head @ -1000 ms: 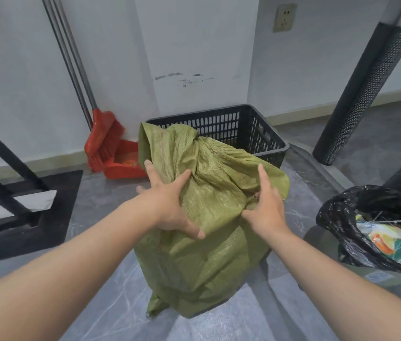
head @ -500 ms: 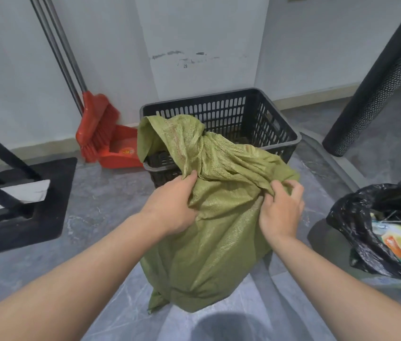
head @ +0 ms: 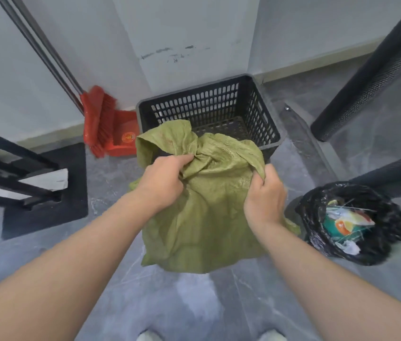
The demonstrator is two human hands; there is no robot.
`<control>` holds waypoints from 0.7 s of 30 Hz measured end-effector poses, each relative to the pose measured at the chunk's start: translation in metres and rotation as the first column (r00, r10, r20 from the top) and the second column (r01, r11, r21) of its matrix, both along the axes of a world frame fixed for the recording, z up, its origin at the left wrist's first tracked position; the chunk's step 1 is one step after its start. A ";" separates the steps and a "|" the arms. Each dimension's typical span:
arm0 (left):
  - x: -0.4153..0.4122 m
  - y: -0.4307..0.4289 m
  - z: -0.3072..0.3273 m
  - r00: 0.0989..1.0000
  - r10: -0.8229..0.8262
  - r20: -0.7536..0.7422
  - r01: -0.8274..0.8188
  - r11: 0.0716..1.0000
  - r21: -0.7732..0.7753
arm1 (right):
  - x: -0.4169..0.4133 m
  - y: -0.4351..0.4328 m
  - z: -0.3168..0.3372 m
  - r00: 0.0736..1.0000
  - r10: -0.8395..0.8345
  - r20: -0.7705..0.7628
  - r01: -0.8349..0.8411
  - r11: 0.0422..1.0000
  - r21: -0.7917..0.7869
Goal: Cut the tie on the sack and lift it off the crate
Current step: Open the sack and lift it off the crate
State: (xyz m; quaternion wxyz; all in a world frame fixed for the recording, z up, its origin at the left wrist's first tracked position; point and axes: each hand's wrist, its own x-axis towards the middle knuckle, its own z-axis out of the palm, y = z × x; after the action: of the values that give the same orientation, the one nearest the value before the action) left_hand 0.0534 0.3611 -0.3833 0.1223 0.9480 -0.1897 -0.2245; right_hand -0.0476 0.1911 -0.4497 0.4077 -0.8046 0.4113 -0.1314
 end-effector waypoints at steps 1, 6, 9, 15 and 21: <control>0.006 -0.004 0.013 1.000 0.006 -0.025 -0.006 1.000 0.000 | 0.004 -0.006 0.013 0.999 -0.002 -0.036 0.002 1.000 0.009; 0.041 -0.030 0.065 0.994 0.022 -0.109 -0.024 1.000 -0.019 | 0.023 -0.034 0.080 0.989 0.009 -0.148 -0.004 0.999 0.037; 0.075 -0.047 0.086 0.988 0.007 -0.157 -0.015 0.999 -0.051 | 0.048 -0.049 0.115 0.987 -0.008 -0.162 0.014 0.999 0.036; 0.176 -0.071 0.071 0.973 -0.041 -0.226 0.023 0.997 -0.080 | 0.135 -0.064 0.128 0.982 -0.031 -0.184 0.034 0.999 0.012; 0.269 -0.093 0.024 0.945 -0.097 -0.313 0.092 0.995 -0.030 | 0.228 -0.074 0.097 0.992 0.068 -0.107 -0.054 0.990 0.127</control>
State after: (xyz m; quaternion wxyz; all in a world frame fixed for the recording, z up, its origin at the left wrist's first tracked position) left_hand 0.3221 0.2683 -0.3591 0.1473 0.8890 -0.2146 -0.3767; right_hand 0.1809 0.1167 -0.3524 0.4371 -0.7961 0.4158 -0.0480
